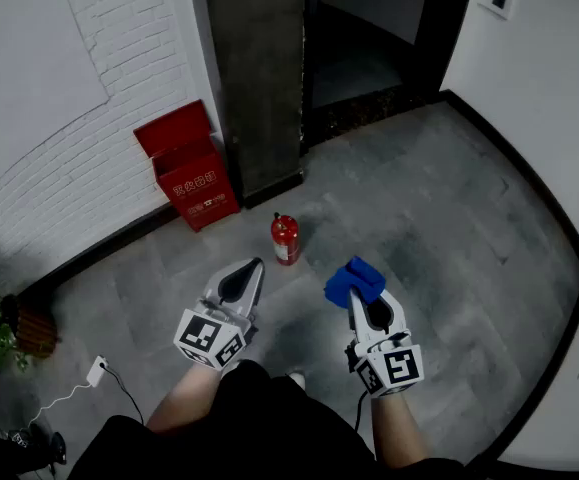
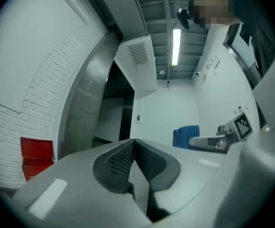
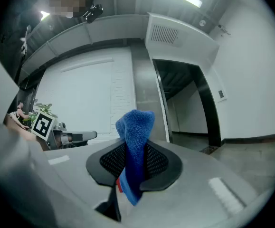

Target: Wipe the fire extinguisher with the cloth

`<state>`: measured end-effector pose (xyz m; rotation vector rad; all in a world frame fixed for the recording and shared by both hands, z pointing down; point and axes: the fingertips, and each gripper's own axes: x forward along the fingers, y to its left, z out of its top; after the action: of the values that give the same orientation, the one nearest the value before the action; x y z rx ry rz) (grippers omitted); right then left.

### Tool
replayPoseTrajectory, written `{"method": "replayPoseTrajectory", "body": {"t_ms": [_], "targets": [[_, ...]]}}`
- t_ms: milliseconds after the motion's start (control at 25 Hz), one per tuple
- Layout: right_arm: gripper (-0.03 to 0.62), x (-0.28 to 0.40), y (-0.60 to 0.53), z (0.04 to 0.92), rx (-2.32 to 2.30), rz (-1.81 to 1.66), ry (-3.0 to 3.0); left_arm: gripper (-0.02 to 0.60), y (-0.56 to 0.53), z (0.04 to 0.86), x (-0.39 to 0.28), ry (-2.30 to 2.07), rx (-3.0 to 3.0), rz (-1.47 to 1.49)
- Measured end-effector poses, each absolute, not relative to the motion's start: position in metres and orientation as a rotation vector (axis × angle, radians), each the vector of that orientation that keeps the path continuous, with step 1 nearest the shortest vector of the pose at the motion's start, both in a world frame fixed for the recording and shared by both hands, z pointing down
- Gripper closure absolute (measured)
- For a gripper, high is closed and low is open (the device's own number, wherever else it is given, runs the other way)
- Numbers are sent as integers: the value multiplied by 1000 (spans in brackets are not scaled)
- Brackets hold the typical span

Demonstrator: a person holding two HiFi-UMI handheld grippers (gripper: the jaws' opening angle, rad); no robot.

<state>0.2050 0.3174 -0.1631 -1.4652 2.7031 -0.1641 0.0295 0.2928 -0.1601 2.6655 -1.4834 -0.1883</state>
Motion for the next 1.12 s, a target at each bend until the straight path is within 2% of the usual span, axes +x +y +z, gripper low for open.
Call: {"method": "replayPoseTrajectory", "body": {"t_ms": [280, 720, 1120], "targets": [[522, 201, 276, -150, -1439, -188, 2740, 580, 257, -148, 29, -1514, 2649, -152], [522, 207, 152, -163, -1453, -130, 2768, 580, 130, -153, 42, -1508, 2692, -208], [522, 154, 18, -176, -1207, -183, 2897, 580, 22, -157, 13, -1660, 2617, -178]]}}
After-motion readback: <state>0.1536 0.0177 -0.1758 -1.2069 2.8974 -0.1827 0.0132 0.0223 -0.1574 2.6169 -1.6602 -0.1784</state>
